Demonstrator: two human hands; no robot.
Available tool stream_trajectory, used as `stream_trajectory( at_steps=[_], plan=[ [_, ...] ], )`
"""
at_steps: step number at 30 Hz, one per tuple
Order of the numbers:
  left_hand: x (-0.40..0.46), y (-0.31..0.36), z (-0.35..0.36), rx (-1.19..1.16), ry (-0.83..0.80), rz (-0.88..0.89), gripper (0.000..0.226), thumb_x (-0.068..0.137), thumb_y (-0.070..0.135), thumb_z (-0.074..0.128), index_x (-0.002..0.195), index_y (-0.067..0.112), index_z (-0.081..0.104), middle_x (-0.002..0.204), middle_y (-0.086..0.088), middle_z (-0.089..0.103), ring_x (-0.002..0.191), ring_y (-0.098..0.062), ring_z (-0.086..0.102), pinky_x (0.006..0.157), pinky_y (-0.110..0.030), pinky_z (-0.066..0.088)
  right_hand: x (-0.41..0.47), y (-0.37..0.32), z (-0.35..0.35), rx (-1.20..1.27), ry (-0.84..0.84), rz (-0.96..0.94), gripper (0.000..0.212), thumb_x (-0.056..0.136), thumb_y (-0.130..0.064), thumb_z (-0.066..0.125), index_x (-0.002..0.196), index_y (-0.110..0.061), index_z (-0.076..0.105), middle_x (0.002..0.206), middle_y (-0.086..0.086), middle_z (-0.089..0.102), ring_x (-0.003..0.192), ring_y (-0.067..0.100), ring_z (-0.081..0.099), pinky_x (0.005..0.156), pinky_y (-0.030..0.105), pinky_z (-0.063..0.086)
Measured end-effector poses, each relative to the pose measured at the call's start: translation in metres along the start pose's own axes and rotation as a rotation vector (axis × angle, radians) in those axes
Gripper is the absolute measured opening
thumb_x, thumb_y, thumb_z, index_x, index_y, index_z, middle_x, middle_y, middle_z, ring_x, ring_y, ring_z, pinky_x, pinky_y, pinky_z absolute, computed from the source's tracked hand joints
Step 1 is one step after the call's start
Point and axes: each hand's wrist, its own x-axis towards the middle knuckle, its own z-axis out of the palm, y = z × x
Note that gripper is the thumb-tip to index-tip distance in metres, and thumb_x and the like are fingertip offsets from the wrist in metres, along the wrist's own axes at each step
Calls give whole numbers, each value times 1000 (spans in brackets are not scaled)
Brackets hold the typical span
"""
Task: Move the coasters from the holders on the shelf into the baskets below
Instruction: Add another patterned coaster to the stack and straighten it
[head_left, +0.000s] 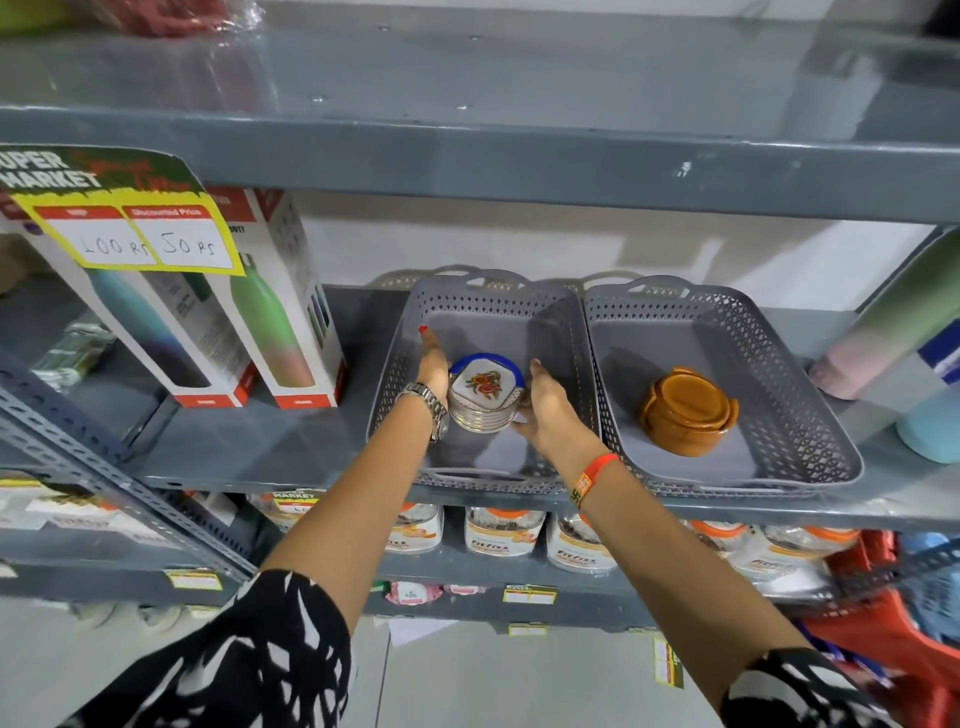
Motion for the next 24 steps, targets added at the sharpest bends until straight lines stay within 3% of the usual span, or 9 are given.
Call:
stream_trajectory(
  at_steps=[1, 4, 6, 8, 11, 15, 18, 21, 24],
  plan=[
    [-7, 2, 2, 33, 16, 20, 85, 88, 68, 10, 139, 5, 35, 137, -21, 46, 122, -34, 47, 106, -46, 36, -4, -2, -2, 6, -7, -7, 36, 102, -38, 34, 104, -9, 54, 89, 8, 60, 116, 29, 55, 99, 39, 44],
    [-28, 8, 14, 173, 64, 126, 73, 93, 60, 13, 143, 9, 26, 148, -15, 30, 133, -31, 34, 111, -41, 25, -9, -22, -16, -40, 40, -155, 51, 98, -42, 42, 139, -11, 41, 127, 11, 56, 118, 29, 52, 102, 40, 44],
    [-40, 7, 28, 328, 66, 276, 67, 94, 58, 13, 146, 17, 21, 151, -11, 25, 135, -30, 31, 112, -41, 22, -9, -40, -37, -117, 131, -305, 47, 97, -40, 43, 135, -11, 45, 119, 9, 58, 108, 24, 56, 98, 34, 45],
    [-61, 2, 48, 387, 26, 484, 58, 97, 51, 17, 145, 20, 23, 151, -5, 27, 135, -26, 32, 107, -29, 22, -12, -54, -69, -126, 224, -448, 41, 100, -31, 43, 132, -8, 48, 108, 7, 61, 98, 21, 59, 85, 23, 44],
    [-85, -23, 87, 396, -108, 601, 53, 98, 43, 28, 144, 16, 29, 149, -3, 31, 136, -22, 31, 99, -18, 21, -17, -60, -123, -167, 413, -561, 40, 99, -28, 45, 132, -6, 51, 134, 18, 56, 124, 32, 51, 93, 26, 39],
    [-102, -59, 134, 413, -296, 388, 54, 96, 47, 30, 141, 16, 35, 147, -6, 35, 134, -24, 33, 108, -30, 25, -14, -55, -174, -187, 500, -370, 56, 100, -43, 31, 139, -5, 46, 145, 20, 45, 132, 37, 43, 112, 44, 34],
    [-105, -67, 165, 520, -430, 225, 63, 96, 52, 18, 144, 11, 26, 151, -9, 26, 138, -25, 25, 113, -35, 18, -20, -53, -190, -99, 491, -272, 60, 102, -43, 25, 143, -2, 38, 148, 17, 40, 136, 37, 38, 111, 42, 31],
    [-103, -67, 188, 578, -445, 113, 71, 94, 56, 9, 145, 8, 23, 151, -13, 23, 139, -29, 23, 114, -40, 16, -30, -48, -197, 22, 336, -218, 61, 102, -48, 18, 145, -8, 37, 149, 13, 40, 136, 35, 37, 104, 36, 33],
    [-101, -65, 201, 652, -406, 52, 78, 91, 61, 5, 143, 7, 25, 150, -17, 25, 137, -32, 25, 114, -43, 16, -34, -48, -201, 99, 295, -201, 63, 101, -50, 20, 140, -7, 42, 121, 13, 58, 102, 31, 56, 98, 40, 40]
  ],
)
